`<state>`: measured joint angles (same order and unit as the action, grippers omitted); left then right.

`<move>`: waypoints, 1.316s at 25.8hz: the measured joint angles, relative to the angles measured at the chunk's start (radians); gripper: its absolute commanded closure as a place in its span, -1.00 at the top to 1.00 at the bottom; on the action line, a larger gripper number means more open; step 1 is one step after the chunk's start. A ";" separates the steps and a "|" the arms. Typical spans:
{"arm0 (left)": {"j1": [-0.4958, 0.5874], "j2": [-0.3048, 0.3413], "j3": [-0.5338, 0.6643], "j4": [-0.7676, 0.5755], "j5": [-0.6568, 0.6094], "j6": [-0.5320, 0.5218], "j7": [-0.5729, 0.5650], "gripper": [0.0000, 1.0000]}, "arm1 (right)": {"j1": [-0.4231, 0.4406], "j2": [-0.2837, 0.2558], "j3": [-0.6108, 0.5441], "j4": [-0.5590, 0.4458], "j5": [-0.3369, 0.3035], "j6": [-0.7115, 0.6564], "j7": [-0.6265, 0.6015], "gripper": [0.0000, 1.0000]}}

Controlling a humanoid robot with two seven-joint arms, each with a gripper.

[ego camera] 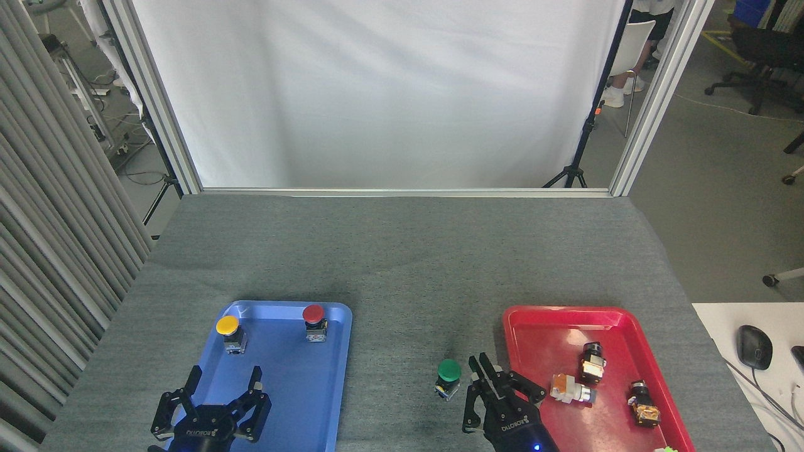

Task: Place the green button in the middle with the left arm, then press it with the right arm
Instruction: 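Move the right hand over the green button and press it down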

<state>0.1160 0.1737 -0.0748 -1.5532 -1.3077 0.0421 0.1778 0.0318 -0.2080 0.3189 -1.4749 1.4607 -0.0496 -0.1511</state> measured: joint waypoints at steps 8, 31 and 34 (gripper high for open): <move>0.006 -0.010 0.030 -0.020 0.022 -0.037 0.007 0.99 | -0.073 0.040 0.063 0.087 0.001 0.044 0.039 -1.00; 0.000 -0.013 0.050 -0.031 0.025 -0.038 0.001 0.99 | -0.105 0.079 0.077 0.238 0.044 0.071 0.031 -1.00; 0.000 -0.013 0.050 -0.033 0.025 -0.038 0.000 0.99 | -0.104 0.079 0.077 0.245 0.041 0.071 0.024 -1.00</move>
<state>0.1164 0.1607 -0.0244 -1.5866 -1.2824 0.0039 0.1779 -0.0719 -0.1288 0.3957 -1.2303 1.5018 0.0214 -0.1272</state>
